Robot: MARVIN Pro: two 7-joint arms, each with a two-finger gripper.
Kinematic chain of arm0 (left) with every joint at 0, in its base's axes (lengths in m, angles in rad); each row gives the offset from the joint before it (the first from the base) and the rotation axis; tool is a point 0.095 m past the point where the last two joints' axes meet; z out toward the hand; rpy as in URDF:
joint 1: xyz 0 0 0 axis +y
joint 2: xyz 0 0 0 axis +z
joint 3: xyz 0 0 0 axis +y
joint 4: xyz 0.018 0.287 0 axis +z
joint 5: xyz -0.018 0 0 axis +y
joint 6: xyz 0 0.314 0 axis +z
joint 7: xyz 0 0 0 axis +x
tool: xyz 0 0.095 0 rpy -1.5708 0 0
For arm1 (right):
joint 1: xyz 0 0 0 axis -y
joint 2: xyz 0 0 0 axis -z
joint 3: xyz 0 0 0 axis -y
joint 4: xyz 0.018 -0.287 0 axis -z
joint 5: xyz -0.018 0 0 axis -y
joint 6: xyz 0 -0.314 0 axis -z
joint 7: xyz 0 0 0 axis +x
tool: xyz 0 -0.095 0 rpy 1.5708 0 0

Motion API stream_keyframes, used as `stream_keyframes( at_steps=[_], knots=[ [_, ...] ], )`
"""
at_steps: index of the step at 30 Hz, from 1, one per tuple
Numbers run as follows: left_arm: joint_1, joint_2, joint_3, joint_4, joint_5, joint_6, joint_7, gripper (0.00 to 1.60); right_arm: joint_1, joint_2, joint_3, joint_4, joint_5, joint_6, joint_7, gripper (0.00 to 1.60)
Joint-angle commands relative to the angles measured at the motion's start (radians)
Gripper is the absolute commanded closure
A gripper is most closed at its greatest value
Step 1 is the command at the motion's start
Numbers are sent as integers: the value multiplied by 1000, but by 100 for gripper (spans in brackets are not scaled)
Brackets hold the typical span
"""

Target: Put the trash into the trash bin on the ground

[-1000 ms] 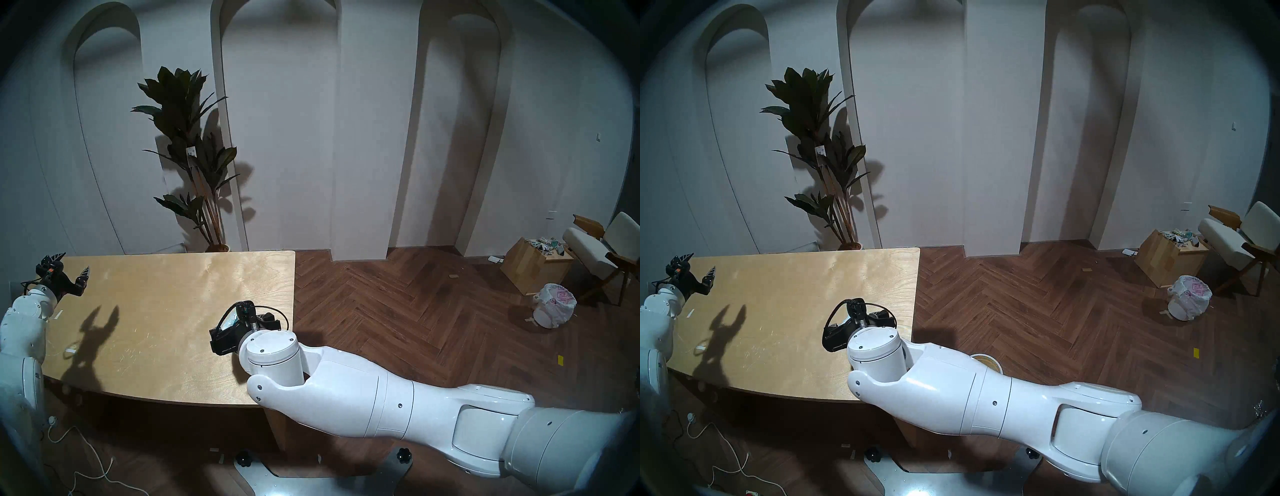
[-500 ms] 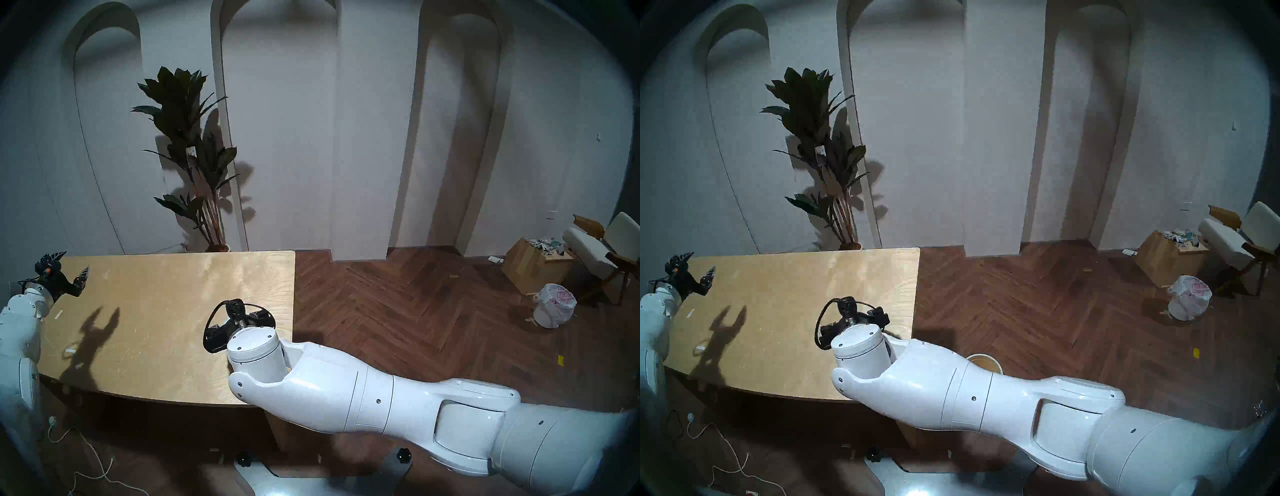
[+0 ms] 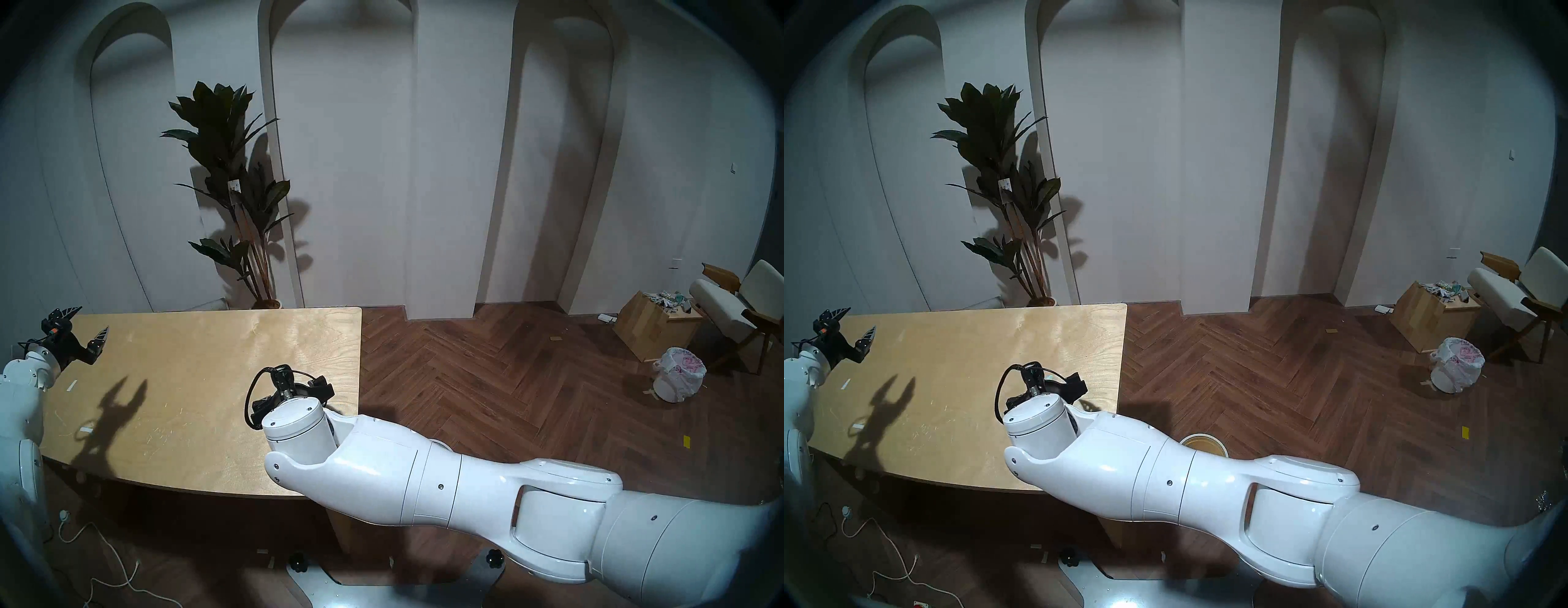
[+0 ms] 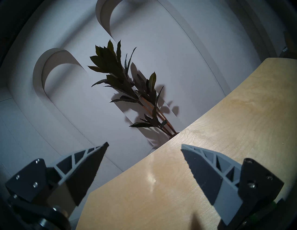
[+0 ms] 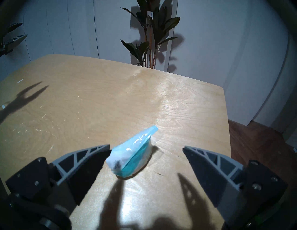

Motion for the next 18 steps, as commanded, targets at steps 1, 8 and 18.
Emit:
stream_keyframes(
  at_steps=[1, 8, 18],
  knots=[
    [-1, 34, -14, -26, -14, -18, -30, 0, 17, -68, -2, 22, -6, 6, -20, 0],
    [7, 44, -23, -35, -26, -27, -72, 0, 17, -99, -12, 71, -5, 21, -41, 0],
    [18, 57, -35, -47, -42, -38, -132, 0, 18, -142, -22, 135, -4, 38, -65, 0]
  ],
)
